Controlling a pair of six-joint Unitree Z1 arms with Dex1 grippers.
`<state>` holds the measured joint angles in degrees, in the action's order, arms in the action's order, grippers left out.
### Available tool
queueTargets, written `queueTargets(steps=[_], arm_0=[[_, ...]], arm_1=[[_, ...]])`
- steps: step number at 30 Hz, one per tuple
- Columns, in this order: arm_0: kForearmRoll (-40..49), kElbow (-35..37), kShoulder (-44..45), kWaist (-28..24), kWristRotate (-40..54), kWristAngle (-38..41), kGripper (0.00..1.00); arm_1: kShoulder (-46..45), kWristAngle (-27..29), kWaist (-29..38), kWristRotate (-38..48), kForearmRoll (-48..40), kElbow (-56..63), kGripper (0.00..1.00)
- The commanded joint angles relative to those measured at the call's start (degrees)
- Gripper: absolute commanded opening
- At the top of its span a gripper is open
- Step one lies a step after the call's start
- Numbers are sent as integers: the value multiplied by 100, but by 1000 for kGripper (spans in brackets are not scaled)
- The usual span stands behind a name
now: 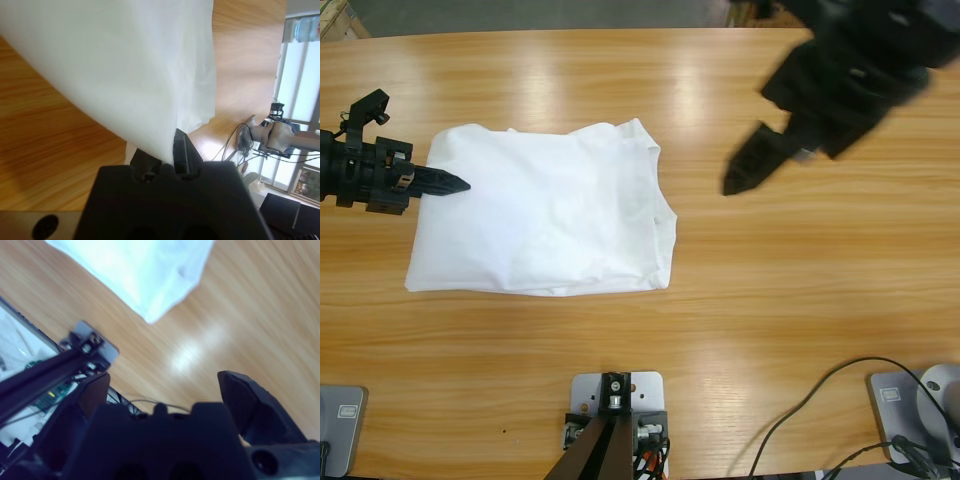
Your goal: Fold clothes
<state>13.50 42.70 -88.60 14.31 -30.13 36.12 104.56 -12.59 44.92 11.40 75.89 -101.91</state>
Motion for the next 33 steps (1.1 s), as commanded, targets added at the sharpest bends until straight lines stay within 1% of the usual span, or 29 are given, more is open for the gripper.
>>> queueTargets(steps=[1,7,12,15,23,27,30,33], arm_0=[[74,46,-400,60,118,-52,0],[74,74,-498,67,174,-52,0],[127,128,-584,98,209,-52,0],[165,158,-604,98,246,-52,0],[390,299,-593,98,343,-52,0],[513,394,-495,98,373,-52,0],[779,626,-474,98,462,-52,0],[932,837,-495,98,490,-52,0]], arm_1=[[1497,-306,469,-155,56,-1146,876],[2218,-396,1026,-185,97,-1865,875],[2835,-698,1290,-315,316,-2726,875],[3162,-905,1335,-493,541,-3346,876],[4260,-1183,1334,-744,1501,-4944,876],[4570,-1346,1277,-741,1631,-5213,876],[4568,-1262,1256,-647,1631,-5190,875],[4489,-916,1214,-508,1631,-5175,875]])
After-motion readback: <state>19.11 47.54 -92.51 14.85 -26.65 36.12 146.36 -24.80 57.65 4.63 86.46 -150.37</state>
